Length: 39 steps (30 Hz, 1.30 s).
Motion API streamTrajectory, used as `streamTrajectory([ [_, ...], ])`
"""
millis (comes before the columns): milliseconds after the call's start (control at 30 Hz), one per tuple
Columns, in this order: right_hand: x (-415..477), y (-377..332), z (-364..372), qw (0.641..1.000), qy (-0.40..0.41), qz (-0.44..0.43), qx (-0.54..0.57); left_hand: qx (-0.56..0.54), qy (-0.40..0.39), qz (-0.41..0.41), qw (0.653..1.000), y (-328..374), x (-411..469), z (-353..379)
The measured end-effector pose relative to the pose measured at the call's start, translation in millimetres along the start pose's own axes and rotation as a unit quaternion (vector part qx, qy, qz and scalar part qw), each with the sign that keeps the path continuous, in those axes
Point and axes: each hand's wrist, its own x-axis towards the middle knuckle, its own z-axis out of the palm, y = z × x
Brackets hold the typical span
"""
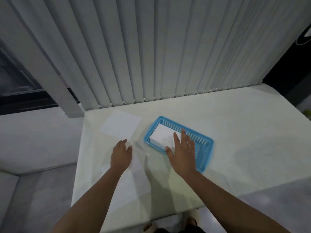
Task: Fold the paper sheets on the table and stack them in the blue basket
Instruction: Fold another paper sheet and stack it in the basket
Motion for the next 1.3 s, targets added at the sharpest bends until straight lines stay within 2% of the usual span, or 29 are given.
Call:
streamTrajectory([
  [67, -1, -19, 11, 0.998, -0.002, -0.068, -0.017, 0.026, 0.003, -0.017, 0.999, -23, -9, -12],
  [267, 1, -71, 49, 0.967, -0.076, -0.220, -0.100, 0.052, 0.009, -0.069, 0.996, -76, -38, -35],
  [367, 5, -88, 69, 0.939, -0.157, -0.271, -0.139, 0.078, -0.020, -0.051, 0.995, -90, -47, -36],
  [467, 12, -96, 86, 0.912, -0.232, -0.284, -0.184, 0.126, -0.041, -0.016, 0.991, -93, -50, -33],
  [600, 15, -104, 96, 0.921, -0.273, -0.229, -0.160, 0.099, -0.036, -0.020, 0.994, -87, -41, -29],
  [700, 19, -109, 97, 0.929, -0.272, -0.207, -0.140, 0.057, -0.052, -0.044, 0.996, -83, -32, -27],
  [767, 24, -110, 95, 0.933, -0.278, -0.193, -0.124, 0.079, -0.057, -0.048, 0.994, -82, -27, -28],
  [867, 29, -110, 90, 0.943, -0.277, -0.169, -0.077, 0.122, -0.013, 0.011, 0.992, -79, -26, -33],
  [933, 30, -113, 83, 0.956, -0.257, -0.142, -0.015, 0.103, 0.011, 0.057, 0.993, -76, -27, -37],
  [1000, 31, -117, 73, 0.961, -0.243, -0.124, 0.041, 0.060, -0.007, 0.060, 0.996, -71, -30, -44],
  [1100, 24, -115, 55, 0.957, -0.235, -0.165, 0.036, 0.065, -0.010, 0.087, 0.994, -71, -36, -53],
  [1200, 6, -106, 49, 0.944, -0.192, -0.265, -0.024, 0.146, 0.009, 0.159, 0.976, -82, -47, -55],
  [1300, -10, -96, 54, 0.929, -0.175, -0.322, -0.057, 0.185, -0.029, 0.169, 0.968, -93, -59, -55],
])
